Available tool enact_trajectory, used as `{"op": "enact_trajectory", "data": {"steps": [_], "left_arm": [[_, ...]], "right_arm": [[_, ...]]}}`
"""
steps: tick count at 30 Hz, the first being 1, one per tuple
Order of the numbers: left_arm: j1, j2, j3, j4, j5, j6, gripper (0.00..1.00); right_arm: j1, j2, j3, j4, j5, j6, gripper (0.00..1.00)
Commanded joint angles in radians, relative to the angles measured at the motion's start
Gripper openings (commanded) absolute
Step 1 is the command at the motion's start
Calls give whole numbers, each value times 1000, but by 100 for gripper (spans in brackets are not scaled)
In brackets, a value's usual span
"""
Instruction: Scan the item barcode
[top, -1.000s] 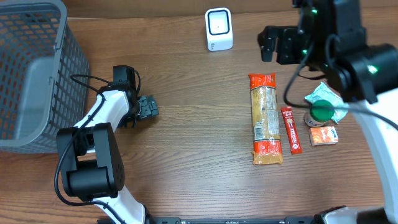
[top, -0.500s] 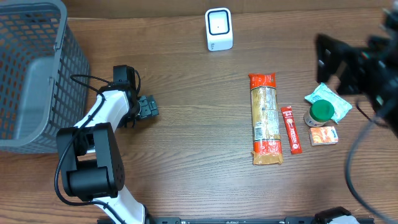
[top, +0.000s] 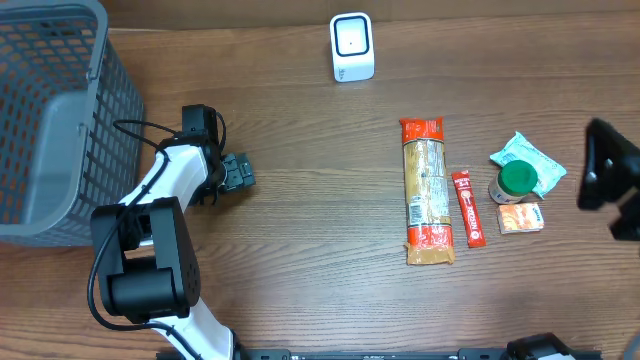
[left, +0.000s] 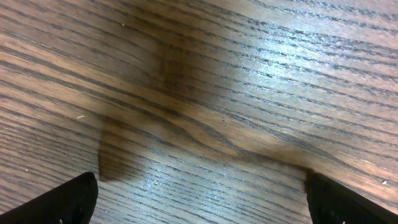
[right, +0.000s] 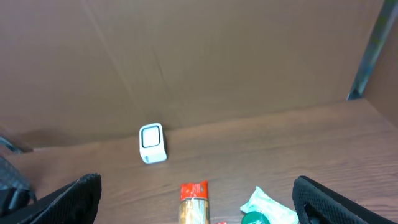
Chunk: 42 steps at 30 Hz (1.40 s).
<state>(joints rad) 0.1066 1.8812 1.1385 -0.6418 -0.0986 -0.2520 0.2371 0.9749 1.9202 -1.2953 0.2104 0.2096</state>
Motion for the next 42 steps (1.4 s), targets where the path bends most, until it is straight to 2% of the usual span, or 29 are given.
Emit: {"op": "enact_trajectory", "data": {"steps": [1,10,15,31,42], "left_arm": [[5,37,-23,-5,-54,20,100],[5,37,-23,-5,-54,20,100],[5,37,-23,-5,-54,20,100],[5,37,-23,-5,-54,20,100],[5,37,-23,-5,-54,20,100]], "right_arm": [[-25,-50,10,2,13,0,100],[-122,-145,6,-19,-29,0,100],[-129,-222,-67,-2,-47,0,100],[-138,-571,-676,352,-55,1,100],[-138,-795,-1069,723,-77,4,100]]}}
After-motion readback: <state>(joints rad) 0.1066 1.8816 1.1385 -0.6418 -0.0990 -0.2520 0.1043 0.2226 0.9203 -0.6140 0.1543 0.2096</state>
